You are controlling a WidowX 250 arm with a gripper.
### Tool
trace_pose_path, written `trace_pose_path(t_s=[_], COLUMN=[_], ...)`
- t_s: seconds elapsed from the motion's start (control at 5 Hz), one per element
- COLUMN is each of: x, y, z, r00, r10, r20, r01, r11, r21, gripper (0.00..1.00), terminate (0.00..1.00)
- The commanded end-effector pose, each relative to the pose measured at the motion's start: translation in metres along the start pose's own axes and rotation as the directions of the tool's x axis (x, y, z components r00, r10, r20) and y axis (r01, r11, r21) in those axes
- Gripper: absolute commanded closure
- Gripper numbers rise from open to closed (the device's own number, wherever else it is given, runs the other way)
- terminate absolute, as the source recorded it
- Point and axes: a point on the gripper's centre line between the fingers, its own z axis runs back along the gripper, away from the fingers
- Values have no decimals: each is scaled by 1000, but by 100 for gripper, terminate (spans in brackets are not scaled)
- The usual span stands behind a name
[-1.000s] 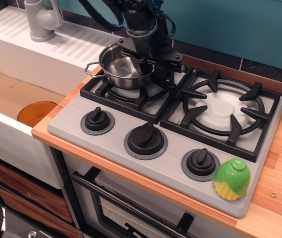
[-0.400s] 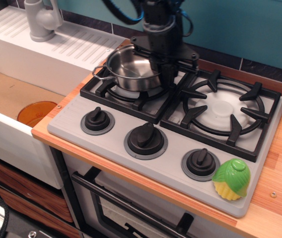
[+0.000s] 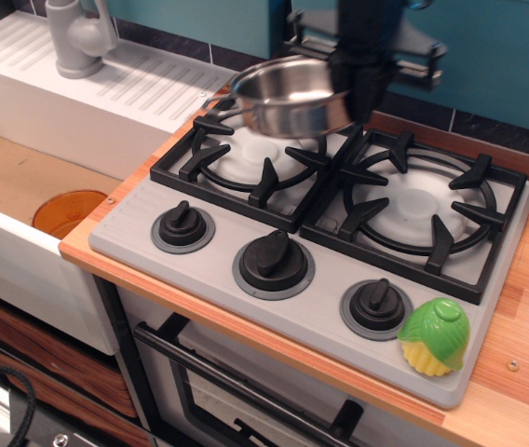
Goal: Put pot or pan on stove and put corncob in pot or pan
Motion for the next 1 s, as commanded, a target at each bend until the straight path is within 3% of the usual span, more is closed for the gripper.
trace_pose_path(t_s=[0.0, 0.4, 0.8], x=[16, 17, 22], y=[-57, -92, -94], z=[43, 20, -2], r00=[995, 988, 981], r10=[32, 36, 23], r20=[99, 149, 191], r01=[-35, -44, -33], r11=[999, 998, 998], r21=[28, 53, 48], gripper=[100, 100, 100], terminate=[0, 0, 0])
